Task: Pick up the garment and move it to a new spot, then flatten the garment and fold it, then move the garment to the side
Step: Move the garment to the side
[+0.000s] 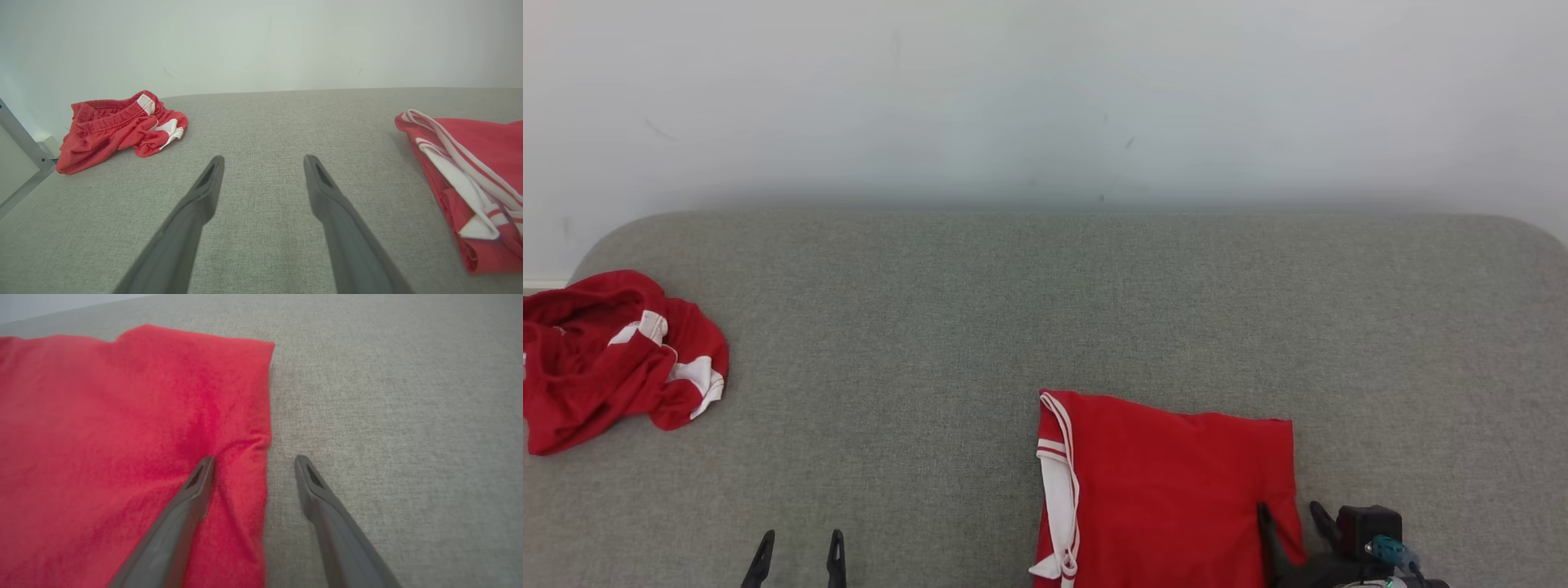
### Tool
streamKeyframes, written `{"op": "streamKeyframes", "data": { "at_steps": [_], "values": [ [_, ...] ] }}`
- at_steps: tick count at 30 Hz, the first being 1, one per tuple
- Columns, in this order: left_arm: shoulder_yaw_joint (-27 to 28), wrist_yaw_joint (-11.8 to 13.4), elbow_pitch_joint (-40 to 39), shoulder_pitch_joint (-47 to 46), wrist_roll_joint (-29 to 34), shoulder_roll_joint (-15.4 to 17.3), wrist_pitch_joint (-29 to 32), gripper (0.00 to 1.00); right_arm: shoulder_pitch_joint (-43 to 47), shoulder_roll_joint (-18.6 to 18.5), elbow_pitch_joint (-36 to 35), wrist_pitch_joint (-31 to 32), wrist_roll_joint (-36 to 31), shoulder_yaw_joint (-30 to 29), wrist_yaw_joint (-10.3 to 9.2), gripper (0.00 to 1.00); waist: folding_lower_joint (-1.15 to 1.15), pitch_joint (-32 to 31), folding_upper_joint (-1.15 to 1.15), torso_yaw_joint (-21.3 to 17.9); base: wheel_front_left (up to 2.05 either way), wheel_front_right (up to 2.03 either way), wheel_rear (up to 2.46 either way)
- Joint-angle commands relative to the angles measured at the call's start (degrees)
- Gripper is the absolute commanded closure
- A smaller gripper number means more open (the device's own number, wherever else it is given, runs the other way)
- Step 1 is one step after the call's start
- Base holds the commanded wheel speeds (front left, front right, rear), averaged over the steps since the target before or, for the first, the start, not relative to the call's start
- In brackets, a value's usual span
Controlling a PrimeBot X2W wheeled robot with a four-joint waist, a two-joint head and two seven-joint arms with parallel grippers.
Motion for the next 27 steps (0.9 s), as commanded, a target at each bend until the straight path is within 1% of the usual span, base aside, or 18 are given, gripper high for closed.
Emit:
{"op": "streamKeyframes", "data": {
  "at_steps": [1, 2, 3, 4, 7, 11, 15, 19, 26, 27],
  "values": [
    [-0.1, -0.1, 0.2, -0.6, 0.5, -0.1, -0.2, 0.00, -0.1, 0.2, 2.0, 0.3, 1.2, 1.1, -0.10, 0.00, 0.00, 0.1, 0.00, 0.0, 0.00, 0.00, 0.00],
    [-0.2, -0.1, 0.2, -0.7, 0.5, -0.1, -0.2, 0.00, -0.8, 0.2, 3.3, 0.4, 2.2, 1.6, -0.10, 0.11, 0.00, 0.1, 0.00, 0.1, 0.00, 0.00, 0.00],
    [-0.2, -0.1, 0.3, -0.9, 0.4, -0.1, -0.2, 0.00, -1.3, 0.3, 4.3, 0.5, 2.9, 2.5, -0.10, 0.63, 0.00, 0.2, 0.00, 0.2, 0.00, 0.00, 0.00],
    [-0.2, 0.0, 0.3, -1.0, 0.3, -0.1, -0.2, 0.00, -1.7, 0.3, 4.8, 0.5, 3.8, 3.7, -0.10, 1.00, 0.00, 0.2, 0.00, 0.3, 0.00, 0.00, 0.00],
    [-0.1, 0.4, 0.3, -1.0, -0.2, -0.1, -0.2, 0.00, -2.5, 0.2, 5.1, 0.5, 4.7, 5.2, -0.10, 1.00, 0.00, 0.5, 0.00, 0.4, 0.00, 0.00, 0.00],
    [-0.1, 0.7, -0.1, -1.1, -0.8, -0.1, -0.2, 0.00, -4.7, -2.0, 2.7, 0.3, 4.0, 4.2, -0.13, 1.00, 0.00, 1.7, 0.00, 0.0, 0.00, 0.00, 0.00],
    [-0.3, 1.0, -0.7, -2.1, -1.5, -0.1, -0.2, 0.00, -8.4, -4.9, 0.7, 0.2, 3.5, 3.8, -0.13, 1.00, 0.00, 4.0, 0.00, -0.5, 0.00, 0.00, 0.00],
    [-0.8, 0.8, -1.3, -3.8, -2.3, -0.1, -0.2, 0.00, -14.4, -8.1, 0.4, 0.1, 2.2, 5.2, -0.11, 1.00, 0.00, 6.8, 0.00, -1.3, 0.00, 0.00, 0.00],
    [-1.8, 0.5, -4.4, -8.4, -2.5, -0.1, -0.2, 0.00, -27.4, -15.8, 4.3, 0.9, -0.1, 8.8, -0.11, 1.00, 0.00, 13.4, 0.00, -2.3, 0.00, 0.00, 0.00],
    [-1.8, 0.5, -4.4, -8.4, -2.5, -0.1, -0.2, 0.00, -27.4, -15.8, 4.3, 0.9, -0.1, 8.8, -0.11, 1.00, 0.00, 13.4, 0.00, -2.3, 0.00, 0.00, 0.00]
  ]
}}
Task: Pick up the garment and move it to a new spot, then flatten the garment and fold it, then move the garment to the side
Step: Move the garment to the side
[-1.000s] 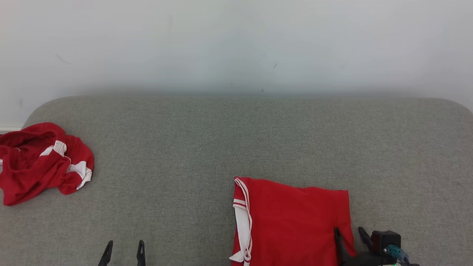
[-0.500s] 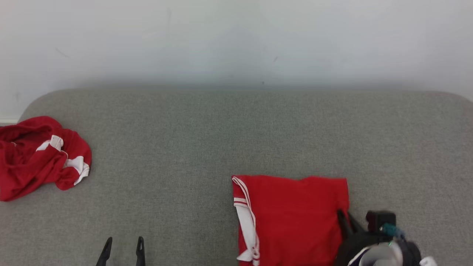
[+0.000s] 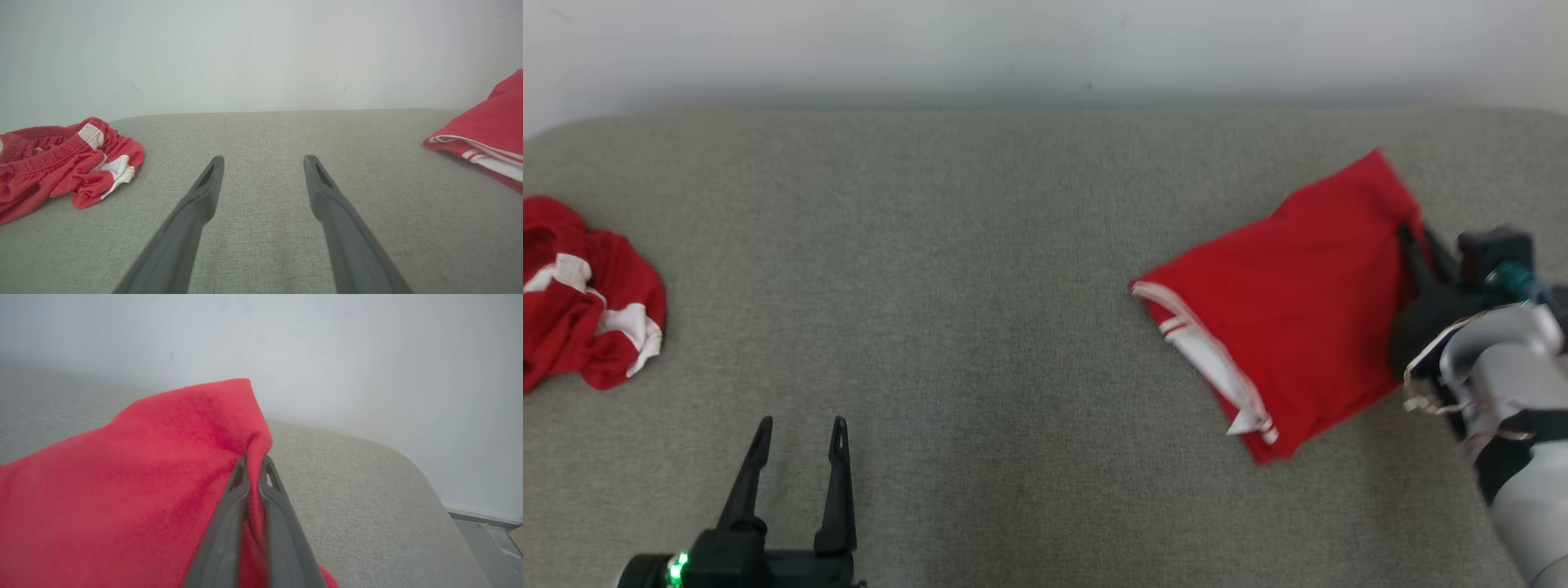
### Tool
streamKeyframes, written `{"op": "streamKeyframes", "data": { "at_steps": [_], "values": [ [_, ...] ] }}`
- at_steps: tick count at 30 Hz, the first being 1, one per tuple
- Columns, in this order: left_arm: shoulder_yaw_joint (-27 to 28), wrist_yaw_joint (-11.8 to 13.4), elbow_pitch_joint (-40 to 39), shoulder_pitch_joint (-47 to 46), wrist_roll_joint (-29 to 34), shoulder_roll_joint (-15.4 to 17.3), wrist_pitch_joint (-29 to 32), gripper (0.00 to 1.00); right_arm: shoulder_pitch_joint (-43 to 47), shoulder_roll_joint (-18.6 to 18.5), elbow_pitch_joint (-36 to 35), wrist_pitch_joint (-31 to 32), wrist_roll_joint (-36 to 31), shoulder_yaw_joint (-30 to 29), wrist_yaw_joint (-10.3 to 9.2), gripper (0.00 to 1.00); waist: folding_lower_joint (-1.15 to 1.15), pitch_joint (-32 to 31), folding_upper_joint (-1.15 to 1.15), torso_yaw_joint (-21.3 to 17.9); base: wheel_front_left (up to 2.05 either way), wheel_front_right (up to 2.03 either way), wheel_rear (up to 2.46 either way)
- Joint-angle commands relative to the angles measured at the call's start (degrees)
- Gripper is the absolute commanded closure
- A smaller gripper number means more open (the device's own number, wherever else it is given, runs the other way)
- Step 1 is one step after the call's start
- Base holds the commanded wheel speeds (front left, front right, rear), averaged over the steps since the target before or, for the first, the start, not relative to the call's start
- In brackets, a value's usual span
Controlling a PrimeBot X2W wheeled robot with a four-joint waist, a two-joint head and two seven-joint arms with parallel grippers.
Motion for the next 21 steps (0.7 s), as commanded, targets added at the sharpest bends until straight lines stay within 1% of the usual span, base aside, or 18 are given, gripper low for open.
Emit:
{"op": "streamKeyframes", "data": {
  "at_steps": [1, 6, 10, 14, 21],
  "values": [
    [0.0, 0.0, -0.8, -1.2, -0.2, -0.1, -0.2, 0.00, -2.0, -1.6, 0.5, 0.2, -0.6, 0.8, -0.14, 1.00, -0.01, 4.4, -0.02, -1.0, 0.00, 0.00, 0.00],
    [0.7, -0.7, -3.3, -3.4, 0.9, -0.1, -0.2, 0.00, -8.6, -6.5, 2.3, 0.9, -1.7, 3.0, -0.14, 1.00, -0.01, 8.2, -0.02, -2.0, 0.00, 0.00, 0.00],
    [1.5, -1.2, -5.5, -4.7, 1.4, 0.0, -0.2, 0.00, -12.4, -10.1, 3.7, 1.5, -2.2, 3.7, -0.14, 1.00, -0.01, 10.6, -0.02, -3.0, 0.00, 0.00, 0.00],
    [2.3, -1.4, -7.7, -5.8, 1.8, 0.3, -0.2, 0.00, -15.7, -13.2, 4.5, 1.7, -2.3, 4.0, -0.14, 1.00, -0.01, 13.0, -0.02, -4.1, 0.00, 0.00, 0.00],
    [4.9, -1.8, -12.1, -6.4, 2.3, 1.7, -0.2, 0.00, -20.3, -17.1, 4.9, 1.6, -3.4, 4.9, -0.14, 1.00, -0.01, 17.2, -0.02, -6.1, 0.00, 0.00, 0.00]
  ]
}}
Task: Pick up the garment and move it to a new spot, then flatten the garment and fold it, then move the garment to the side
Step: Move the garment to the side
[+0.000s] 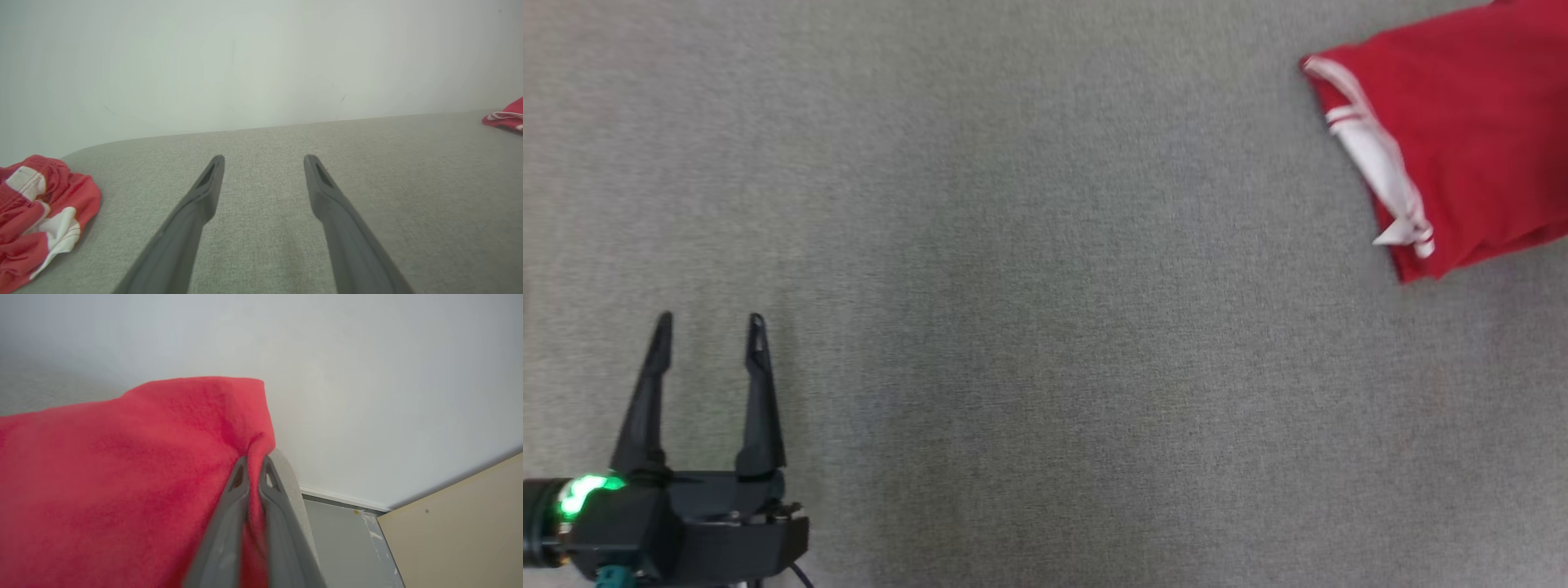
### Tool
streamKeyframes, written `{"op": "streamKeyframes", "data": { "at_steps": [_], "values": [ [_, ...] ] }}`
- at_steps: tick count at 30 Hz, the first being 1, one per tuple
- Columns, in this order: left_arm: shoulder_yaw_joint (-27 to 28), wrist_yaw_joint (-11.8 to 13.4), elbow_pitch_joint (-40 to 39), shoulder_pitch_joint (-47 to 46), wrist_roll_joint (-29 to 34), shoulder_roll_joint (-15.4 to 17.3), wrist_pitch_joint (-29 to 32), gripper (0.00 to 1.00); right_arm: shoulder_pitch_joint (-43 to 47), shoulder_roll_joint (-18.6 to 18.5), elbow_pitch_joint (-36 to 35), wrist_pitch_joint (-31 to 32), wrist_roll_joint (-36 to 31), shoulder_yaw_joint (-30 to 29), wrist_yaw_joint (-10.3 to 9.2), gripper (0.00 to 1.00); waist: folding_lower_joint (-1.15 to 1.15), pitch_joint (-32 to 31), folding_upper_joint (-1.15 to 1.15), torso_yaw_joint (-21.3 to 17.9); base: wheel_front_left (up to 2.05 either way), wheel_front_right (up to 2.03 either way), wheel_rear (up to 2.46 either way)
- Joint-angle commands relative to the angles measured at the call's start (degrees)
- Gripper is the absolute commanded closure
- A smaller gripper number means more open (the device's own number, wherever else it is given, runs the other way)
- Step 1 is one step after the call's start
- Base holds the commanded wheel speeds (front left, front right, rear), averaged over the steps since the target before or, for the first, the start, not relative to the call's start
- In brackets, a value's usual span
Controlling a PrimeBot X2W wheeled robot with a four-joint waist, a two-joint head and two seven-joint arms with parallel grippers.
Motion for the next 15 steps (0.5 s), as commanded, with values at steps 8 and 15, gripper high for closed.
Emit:
{"op": "streamKeyframes", "data": {
  "at_steps": [8, 15],
  "values": [
    [1.5, -0.3, -3.7, -0.7, 1.2, 0.8, -0.2, 0.00, -4.1, -5.0, 0.6, -0.4, -1.0, -0.2, -0.14, 1.00, -0.01, 5.8, -0.01, -2.6, 0.00, 0.00, 0.00],
    [1.7, 0.0, -5.1, -0.8, 1.4, 0.8, -0.2, 0.00, -4.9, -6.2, 1.1, -0.5, -0.6, -0.9, -0.14, 1.00, -0.01, 6.8, -0.01, -3.3, 0.00, 0.00, 0.00]
  ]
}}
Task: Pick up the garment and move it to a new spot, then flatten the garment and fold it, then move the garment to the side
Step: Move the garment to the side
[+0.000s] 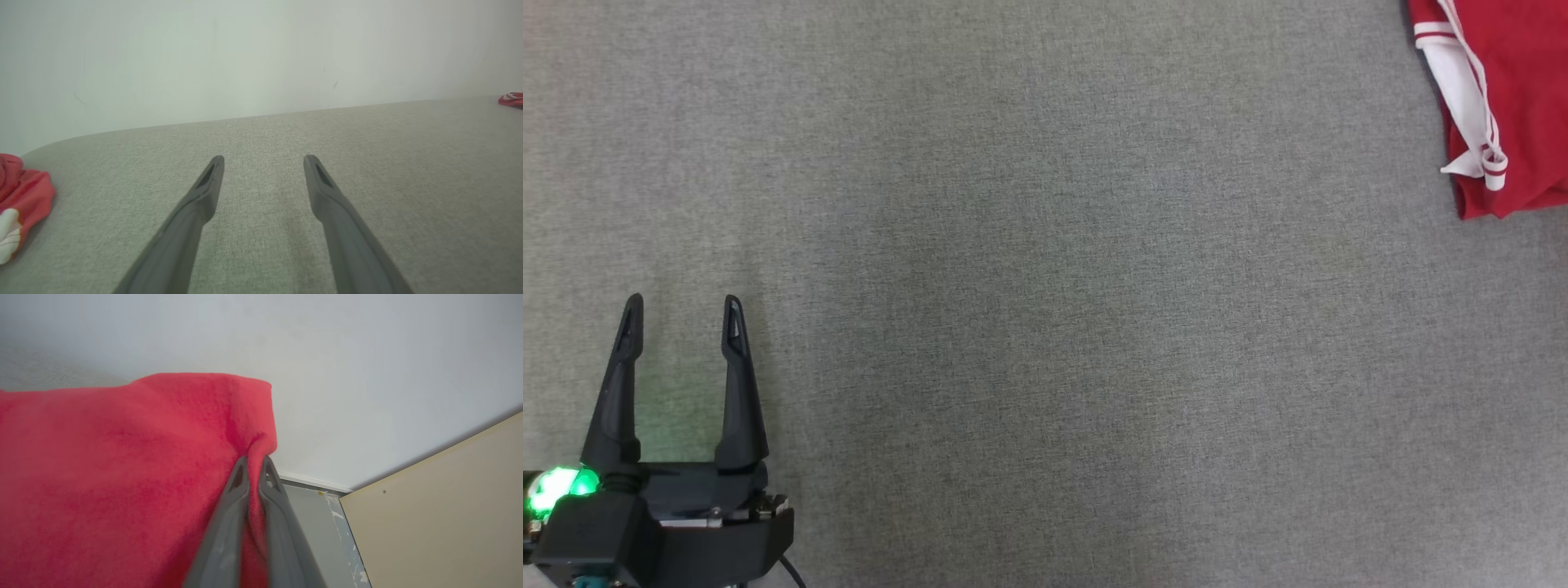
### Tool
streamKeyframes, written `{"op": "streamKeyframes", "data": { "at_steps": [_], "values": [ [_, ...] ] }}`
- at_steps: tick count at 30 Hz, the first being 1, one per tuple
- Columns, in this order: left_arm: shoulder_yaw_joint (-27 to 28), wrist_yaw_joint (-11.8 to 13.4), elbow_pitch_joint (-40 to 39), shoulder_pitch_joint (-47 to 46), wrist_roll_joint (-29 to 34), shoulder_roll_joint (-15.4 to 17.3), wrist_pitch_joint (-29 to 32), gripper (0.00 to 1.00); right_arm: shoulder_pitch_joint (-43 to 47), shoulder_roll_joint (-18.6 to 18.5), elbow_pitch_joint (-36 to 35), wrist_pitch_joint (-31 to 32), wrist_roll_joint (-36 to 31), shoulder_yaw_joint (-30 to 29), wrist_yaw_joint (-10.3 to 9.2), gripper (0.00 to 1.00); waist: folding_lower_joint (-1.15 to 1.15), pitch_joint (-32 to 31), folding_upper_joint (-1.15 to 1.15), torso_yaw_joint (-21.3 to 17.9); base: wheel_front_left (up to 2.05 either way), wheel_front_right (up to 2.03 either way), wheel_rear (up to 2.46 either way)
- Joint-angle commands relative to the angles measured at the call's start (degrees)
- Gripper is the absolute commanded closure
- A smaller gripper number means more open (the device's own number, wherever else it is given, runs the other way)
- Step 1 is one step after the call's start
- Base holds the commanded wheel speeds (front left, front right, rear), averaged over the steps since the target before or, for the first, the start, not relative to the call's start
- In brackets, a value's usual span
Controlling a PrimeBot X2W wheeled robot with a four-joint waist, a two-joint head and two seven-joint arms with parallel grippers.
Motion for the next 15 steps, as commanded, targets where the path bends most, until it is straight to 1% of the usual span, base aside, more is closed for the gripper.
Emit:
{"op": "streamKeyframes", "data": {
  "at_steps": [1, 5, 6, 7, 9, 15],
  "values": [
    [0.3, 0.1, -0.4, -0.8, 0.2, 0.3, -0.2, 0.00, -0.5, -0.1, 0.1, -0.1, 0.1, -0.1, -0.14, 1.00, -0.01, 0.4, -0.01, -0.3, 0.00, 0.00, 0.00],
    [0.4, 0.0, -0.6, -1.0, 0.2, 0.5, -0.2, 0.00, -0.8, 0.3, 0.4, 0.2, 0.1, -0.2, -0.14, 1.00, -0.01, 0.9, -0.01, -0.5, 0.00, 0.00, 0.00],
    [0.4, 0.0, -0.7, -1.0, 0.1, 0.5, -0.2, 0.00, -0.9, 0.4, 0.4, 0.2, 0.2, -0.2, -0.14, 0.97, -0.01, 1.1, -0.01, -0.5, 0.00, 0.00, 0.00],
    [0.4, 0.0, -0.7, -1.0, 0.1, 0.5, -0.2, 0.00, -0.9, 0.4, 0.4, 0.2, 0.2, -0.2, -0.14, 0.97, -0.01, 1.1, -0.01, -0.5, 0.00, 0.00, 0.00],
    [0.4, 0.0, -0.4, -1.2, 0.1, 0.5, -0.2, 0.00, -1.0, 0.5, 0.9, 1.1, 0.0, -0.4, -0.14, 0.00, -0.01, 1.1, -0.01, -0.4, 0.00, 0.00, 0.00],
    [0.4, 0.3, 0.9, -0.8, -0.3, -0.1, -0.2, 0.00, -0.7, 1.0, 0.3, 0.1, -0.7, -1.0, -0.14, 0.00, -0.01, -0.5, -0.01, -0.3, 0.00, 0.00, 0.00]
  ]
}}
